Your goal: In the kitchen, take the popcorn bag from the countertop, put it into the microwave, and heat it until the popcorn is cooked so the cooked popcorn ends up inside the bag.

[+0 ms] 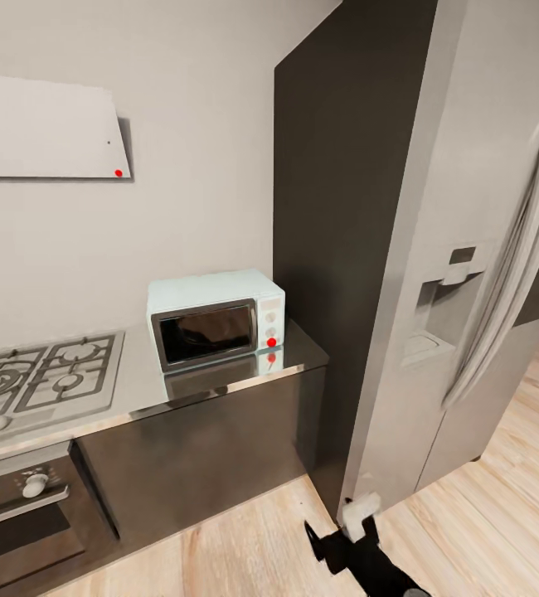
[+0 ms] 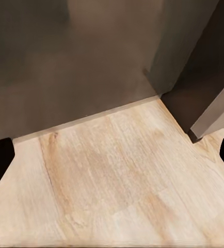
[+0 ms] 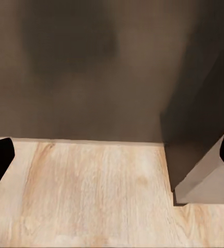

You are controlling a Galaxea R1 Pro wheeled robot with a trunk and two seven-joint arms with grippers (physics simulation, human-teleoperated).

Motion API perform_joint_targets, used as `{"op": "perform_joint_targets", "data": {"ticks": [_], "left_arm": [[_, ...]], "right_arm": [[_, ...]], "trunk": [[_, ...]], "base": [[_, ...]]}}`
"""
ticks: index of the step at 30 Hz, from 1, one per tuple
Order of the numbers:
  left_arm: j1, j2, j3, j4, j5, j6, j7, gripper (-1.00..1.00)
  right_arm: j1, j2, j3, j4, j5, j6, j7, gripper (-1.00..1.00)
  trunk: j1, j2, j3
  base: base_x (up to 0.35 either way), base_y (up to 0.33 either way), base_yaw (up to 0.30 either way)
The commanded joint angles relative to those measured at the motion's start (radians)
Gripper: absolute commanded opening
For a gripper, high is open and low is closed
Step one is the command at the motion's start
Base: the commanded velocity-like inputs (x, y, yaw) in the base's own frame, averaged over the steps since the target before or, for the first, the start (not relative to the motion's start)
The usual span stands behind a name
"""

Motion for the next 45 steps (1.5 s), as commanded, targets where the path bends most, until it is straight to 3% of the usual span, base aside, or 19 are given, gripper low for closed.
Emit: {"op": "perform_joint_targets", "data": {"ticks": [1,3,4,6,7,8,10,11,12,15,16,19,20,31,36,45], "left_arm": [[-0.001,0.0,0.001,0.008,0.002,-0.002,0.0,1.0],[-0.002,-0.001,0.002,0.029,0.002,-0.002,-0.001,1.0],[-0.002,0.0,0.003,0.034,0.002,-0.002,-0.001,1.0],[-0.002,-0.001,0.004,0.038,0.001,-0.002,-0.001,1.0],[-0.002,-0.001,0.004,0.039,0.001,-0.002,-0.001,1.0],[-0.002,-0.001,0.004,0.039,0.001,-0.002,-0.001,1.0],[-0.002,-0.001,0.003,0.04,0.001,-0.002,-0.001,1.0],[-0.002,-0.001,0.003,0.04,0.001,-0.002,-0.001,1.0],[-0.001,-0.001,0.003,0.04,0.001,-0.002,-0.001,1.0],[-0.002,-0.001,0.003,0.04,0.001,-0.002,-0.001,1.0],[-0.002,-0.001,0.003,0.04,0.001,-0.002,-0.001,1.0],[-0.001,-0.001,0.003,0.04,0.0,-0.002,0.0,1.0],[-0.001,0.0,0.004,0.04,0.0,-0.002,0.001,1.0],[-0.001,0.001,0.008,0.04,0.0,-0.002,-0.007,1.0],[0.0,0.001,0.009,0.041,0.0,-0.002,-0.007,1.0],[-0.002,0.001,0.005,0.043,0.001,-0.002,-0.008,1.0]], "right_arm": [[-0.057,0.01,0.017,-0.038,0.009,0.083,0.006,1.0],[-0.246,0.044,0.044,-0.022,0.005,0.253,0.004,1.0],[-0.372,0.075,0.05,0.043,0.002,0.337,0.003,1.0],[-0.539,0.117,0.053,0.169,0.001,0.409,0.001,1.0],[-0.658,0.141,0.055,0.289,0.001,0.433,-0.002,1.0],[-0.732,0.153,0.056,0.373,-0.001,0.442,-0.004,1.0],[-0.912,0.153,0.054,0.585,-0.023,0.433,-0.008,1.0],[-1.01,0.153,0.05,0.705,-0.065,0.407,-0.019,1.0],[-1.094,0.153,0.048,0.818,-0.134,0.367,-0.047,1.0],[-1.198,0.153,0.049,1.017,-0.27,0.239,-0.139,1.0],[-1.227,0.153,0.051,1.099,-0.314,0.163,-0.175,1.0],[-1.237,0.153,0.054,1.138,-0.332,0.117,-0.189,1.0],[-1.237,0.153,0.055,1.146,-0.333,0.106,-0.191,-1.0],[-1.229,0.153,0.056,1.213,-0.341,0.01,-0.193,-1.0],[-1.178,0.153,0.057,1.222,-0.341,-0.033,-0.189,-1.0],[-1.157,0.153,0.057,1.223,-0.341,-0.037,-0.175,-1.0]], "trunk": [[0.0,-0.001,-0.001],[0.0,-0.001,-0.001],[0.0,-0.001,-0.001],[0.0,-0.001,-0.001],[0.0,-0.001,-0.001],[0.0,-0.001,-0.001],[0.0,-0.001,-0.001],[0.0,-0.001,-0.001],[0.0,-0.001,-0.001],[0.0,-0.001,-0.001],[0.0,-0.001,-0.001],[0.0,-0.001,-0.001],[0.0,-0.001,-0.001],[0.0,-0.001,-0.001],[0.0,-0.001,-0.001],[0.0,-0.001,-0.001]], "base": [[0.0,0.0,0.0],[0.0,0.0,0.0],[0.0,0.0,0.0],[0.0,0.0,0.0],[0.0,0.0,0.0],[0.0,0.0,0.0],[0.0,0.0,0.0],[0.0,0.0,0.0],[0.0,0.0,0.0],[0.0,0.0,0.0],[0.007,0.0,0.0],[0.171,0.0,0.0],[0.276,0.0,0.0],[0.319,0.0,0.0],[0.094,0.0,0.0],[0.198,0.011,0.0]]}}
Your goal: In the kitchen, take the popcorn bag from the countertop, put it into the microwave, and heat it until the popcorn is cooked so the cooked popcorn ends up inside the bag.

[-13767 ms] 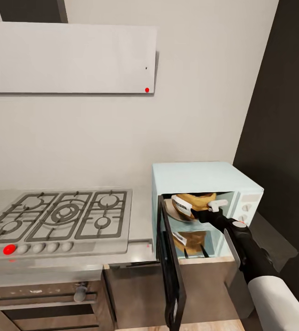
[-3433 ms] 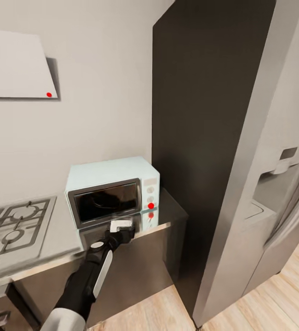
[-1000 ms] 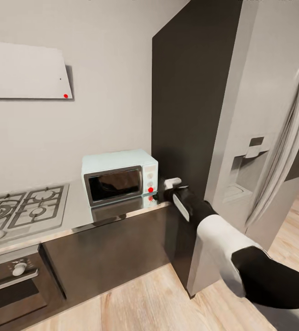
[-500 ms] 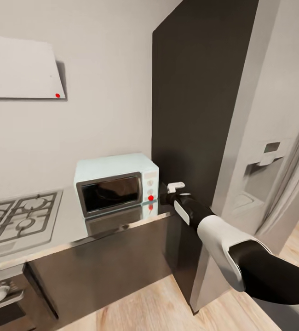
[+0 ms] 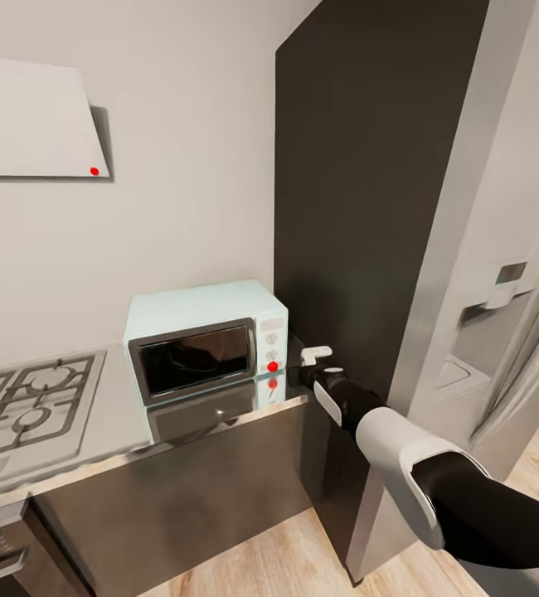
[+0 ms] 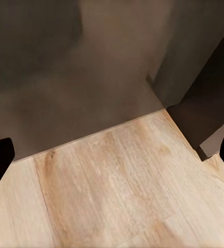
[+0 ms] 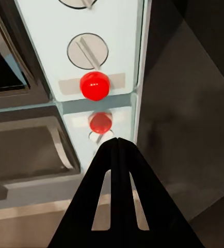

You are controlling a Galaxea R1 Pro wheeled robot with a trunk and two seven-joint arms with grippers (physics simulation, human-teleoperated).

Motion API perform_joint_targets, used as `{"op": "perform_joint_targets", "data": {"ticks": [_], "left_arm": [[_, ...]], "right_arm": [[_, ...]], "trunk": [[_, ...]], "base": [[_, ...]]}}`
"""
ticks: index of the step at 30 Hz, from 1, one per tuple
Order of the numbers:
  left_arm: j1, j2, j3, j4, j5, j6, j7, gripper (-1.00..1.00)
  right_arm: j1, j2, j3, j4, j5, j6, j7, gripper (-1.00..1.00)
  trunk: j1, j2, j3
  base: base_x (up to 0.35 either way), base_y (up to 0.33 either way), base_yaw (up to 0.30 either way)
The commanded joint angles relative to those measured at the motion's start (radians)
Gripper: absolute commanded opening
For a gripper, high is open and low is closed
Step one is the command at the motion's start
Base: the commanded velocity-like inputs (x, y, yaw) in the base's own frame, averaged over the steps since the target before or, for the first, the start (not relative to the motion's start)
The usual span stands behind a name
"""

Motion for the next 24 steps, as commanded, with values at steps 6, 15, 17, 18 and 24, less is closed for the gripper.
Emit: {"op": "perform_joint_targets", "data": {"ticks": [6,15,17,18,24], "left_arm": [[0.0,0.0,0.0,-0.001,0.001,-0.002,-0.001,1.0],[-0.021,-0.001,-0.001,0.029,0.0,-0.002,-0.001,1.0],[-0.021,-0.001,-0.001,0.033,-0.001,-0.002,-0.001,1.0],[-0.021,-0.002,-0.001,0.034,-0.001,-0.002,-0.001,1.0],[-0.026,-0.001,-0.003,0.034,-0.001,-0.002,0.0,1.0]], "right_arm": [[0.001,0.0,0.005,-0.001,-0.01,0.003,0.001,-1.0],[0.004,0.0,0.005,-0.001,-0.01,0.004,0.028,-1.0],[0.006,0.0,0.006,-0.001,-0.011,0.004,0.026,-1.0],[0.006,0.0,0.006,-0.001,-0.011,0.004,0.025,-1.0],[0.01,0.0,0.006,0.001,-0.012,0.007,0.017,-1.0]], "trunk": [[0.0,-0.001,-0.001],[0.0,-0.001,-0.001],[0.0,-0.001,-0.001],[0.0,-0.001,-0.001],[0.0,-0.001,-0.001]], "base": [[0.017,0.014,0.0],[0.072,0.184,0.0],[0.003,0.009,0.0],[0.001,0.004,0.0],[0.206,-0.042,0.0]]}}
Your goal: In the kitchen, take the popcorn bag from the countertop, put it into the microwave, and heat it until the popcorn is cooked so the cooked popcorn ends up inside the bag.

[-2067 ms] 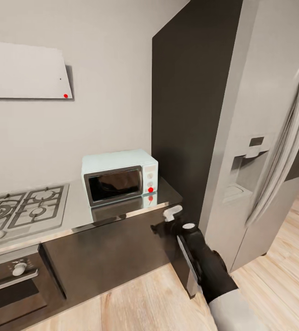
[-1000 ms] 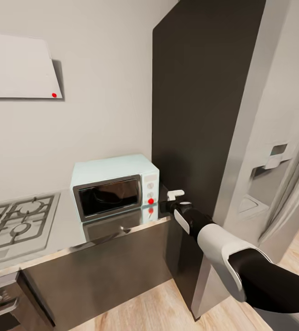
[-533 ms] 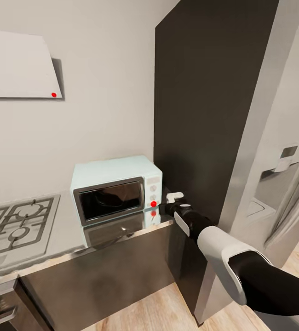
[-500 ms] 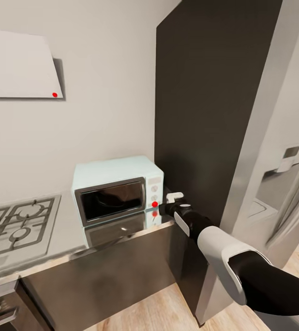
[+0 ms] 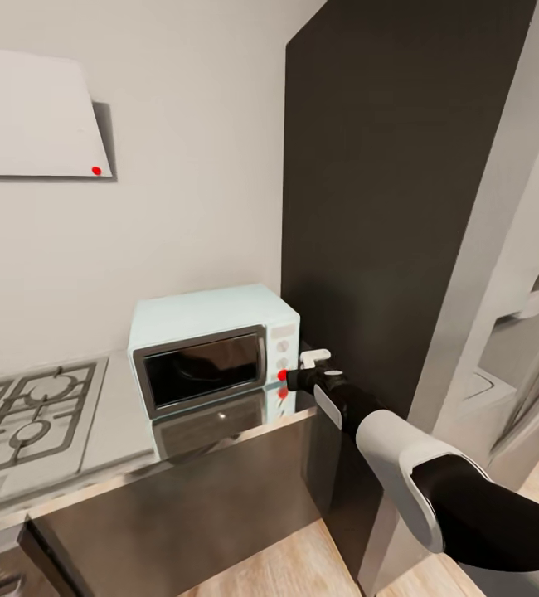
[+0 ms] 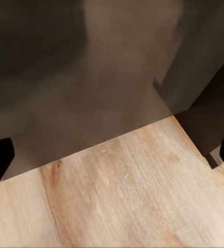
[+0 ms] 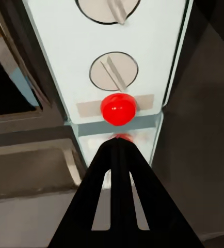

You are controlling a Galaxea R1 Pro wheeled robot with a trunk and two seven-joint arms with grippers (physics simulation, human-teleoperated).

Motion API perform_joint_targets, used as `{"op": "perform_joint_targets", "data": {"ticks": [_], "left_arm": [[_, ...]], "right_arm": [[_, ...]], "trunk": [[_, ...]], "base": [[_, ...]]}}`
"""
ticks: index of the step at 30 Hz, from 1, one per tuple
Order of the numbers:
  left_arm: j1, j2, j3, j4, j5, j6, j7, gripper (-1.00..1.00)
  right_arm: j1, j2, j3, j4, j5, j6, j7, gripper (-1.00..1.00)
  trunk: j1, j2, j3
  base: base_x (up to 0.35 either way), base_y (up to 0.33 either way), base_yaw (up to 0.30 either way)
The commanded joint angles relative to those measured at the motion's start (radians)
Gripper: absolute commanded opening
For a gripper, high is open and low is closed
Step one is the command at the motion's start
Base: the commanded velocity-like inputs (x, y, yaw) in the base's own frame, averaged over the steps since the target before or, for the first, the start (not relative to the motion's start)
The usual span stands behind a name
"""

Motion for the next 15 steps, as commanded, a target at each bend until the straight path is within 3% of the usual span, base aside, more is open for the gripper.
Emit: {"op": "perform_joint_targets", "data": {"ticks": [1,11,15], "left_arm": [[0.0,0.0,0.0,-0.001,0.002,-0.002,-0.001,1.0],[-0.001,0.001,0.002,-0.001,0.002,-0.002,-0.001,1.0],[-0.001,0.001,0.003,-0.001,0.001,-0.002,-0.001,1.0]], "right_arm": [[-0.001,0.0,0.004,0.0,-0.01,0.004,-0.001,-1.0],[0.015,0.0,0.005,0.0,-0.009,0.005,-0.001,-1.0],[0.018,0.0,0.005,0.0,-0.01,0.008,-0.001,-1.0]], "trunk": [[0.001,-0.001,-0.001],[0.001,-0.001,-0.001],[0.001,-0.001,-0.001]], "base": [[0.112,-0.027,0.0],[0.013,-0.003,0.0],[0.173,0.0,0.0]]}}
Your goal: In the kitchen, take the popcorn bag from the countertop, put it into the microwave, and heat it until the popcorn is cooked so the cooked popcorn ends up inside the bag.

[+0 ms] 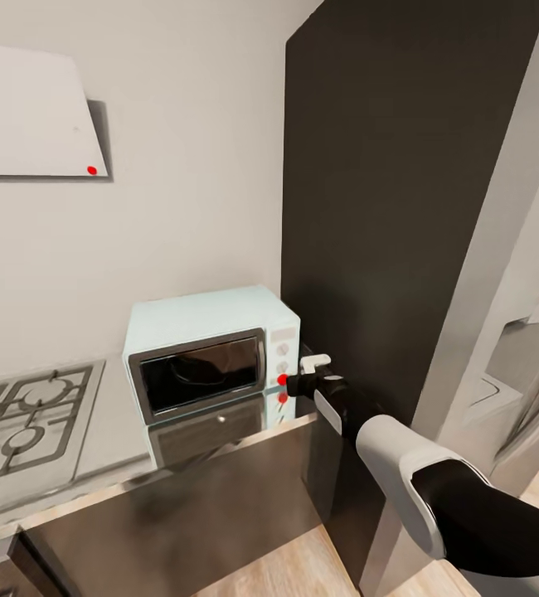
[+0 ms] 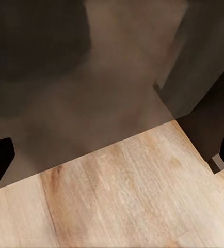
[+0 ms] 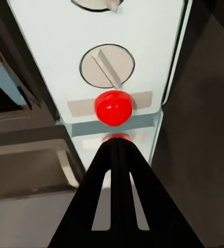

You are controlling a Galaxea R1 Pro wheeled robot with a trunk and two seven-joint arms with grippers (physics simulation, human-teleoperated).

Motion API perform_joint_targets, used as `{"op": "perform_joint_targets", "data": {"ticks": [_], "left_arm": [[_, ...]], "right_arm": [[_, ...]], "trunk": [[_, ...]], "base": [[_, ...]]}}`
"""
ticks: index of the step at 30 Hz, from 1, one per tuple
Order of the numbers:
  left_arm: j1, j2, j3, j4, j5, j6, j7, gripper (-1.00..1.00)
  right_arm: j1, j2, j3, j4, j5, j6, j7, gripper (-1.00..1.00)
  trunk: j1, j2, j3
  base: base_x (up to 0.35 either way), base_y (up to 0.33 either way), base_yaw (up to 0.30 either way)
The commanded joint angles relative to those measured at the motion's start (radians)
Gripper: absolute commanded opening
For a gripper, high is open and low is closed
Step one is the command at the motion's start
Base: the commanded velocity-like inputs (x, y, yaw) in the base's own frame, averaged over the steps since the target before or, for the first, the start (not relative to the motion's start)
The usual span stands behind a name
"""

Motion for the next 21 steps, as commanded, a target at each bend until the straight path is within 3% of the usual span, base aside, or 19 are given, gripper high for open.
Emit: {"op": "perform_joint_targets", "data": {"ticks": [1,21], "left_arm": [[0.0,0.0,0.0,-0.001,0.001,-0.002,-0.001,1.0],[0.0,0.0,-0.004,-0.001,0.0,-0.002,-0.001,1.0]], "right_arm": [[-0.001,0.0,0.005,-0.001,-0.01,0.005,-0.001,-1.0],[0.0,0.0,0.005,-0.001,-0.01,0.009,-0.001,-1.0]], "trunk": [[0.001,-0.001,-0.001],[0.001,-0.001,-0.001]], "base": [[0.07,0.0,0.0],[0.065,0.001,0.0]]}}
